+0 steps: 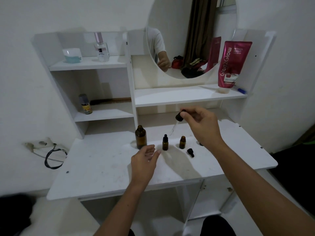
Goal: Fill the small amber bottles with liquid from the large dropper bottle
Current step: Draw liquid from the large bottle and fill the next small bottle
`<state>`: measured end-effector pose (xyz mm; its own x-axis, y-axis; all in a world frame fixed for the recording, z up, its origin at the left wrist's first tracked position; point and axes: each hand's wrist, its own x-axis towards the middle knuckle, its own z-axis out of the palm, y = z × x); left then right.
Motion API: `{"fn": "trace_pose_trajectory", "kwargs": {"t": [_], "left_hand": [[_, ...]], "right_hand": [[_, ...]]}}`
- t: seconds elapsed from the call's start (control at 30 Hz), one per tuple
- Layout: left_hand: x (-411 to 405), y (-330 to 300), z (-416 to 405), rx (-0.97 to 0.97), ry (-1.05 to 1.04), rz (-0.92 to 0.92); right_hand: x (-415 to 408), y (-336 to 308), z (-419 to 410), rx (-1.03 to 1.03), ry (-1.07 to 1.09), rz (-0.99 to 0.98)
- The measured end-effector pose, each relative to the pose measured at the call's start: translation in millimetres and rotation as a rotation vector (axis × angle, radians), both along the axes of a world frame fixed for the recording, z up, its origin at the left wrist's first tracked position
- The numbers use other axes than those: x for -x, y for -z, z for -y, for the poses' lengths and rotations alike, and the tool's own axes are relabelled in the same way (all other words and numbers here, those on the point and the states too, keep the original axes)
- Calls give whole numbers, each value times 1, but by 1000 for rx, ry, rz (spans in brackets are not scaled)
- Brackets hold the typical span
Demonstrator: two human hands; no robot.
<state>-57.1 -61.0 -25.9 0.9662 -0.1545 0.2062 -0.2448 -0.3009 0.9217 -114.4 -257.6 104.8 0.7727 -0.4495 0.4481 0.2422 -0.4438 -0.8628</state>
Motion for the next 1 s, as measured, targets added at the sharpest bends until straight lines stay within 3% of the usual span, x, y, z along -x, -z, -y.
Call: {"fn": "trace_pose_trajectory", "kwargs": {"t": [0.33, 0.8, 1.0], "left_hand": [[-33, -9, -29, 104, -151, -21], [-52, 2, -28, 73, -146, -19], [-53, 4, -26, 66, -143, -5]], "right_hand": [[-50, -21, -50, -64, -127, 88], [-90, -3, -69, 11, -143, 3], [-99, 14, -76, 122, -168, -134]]}}
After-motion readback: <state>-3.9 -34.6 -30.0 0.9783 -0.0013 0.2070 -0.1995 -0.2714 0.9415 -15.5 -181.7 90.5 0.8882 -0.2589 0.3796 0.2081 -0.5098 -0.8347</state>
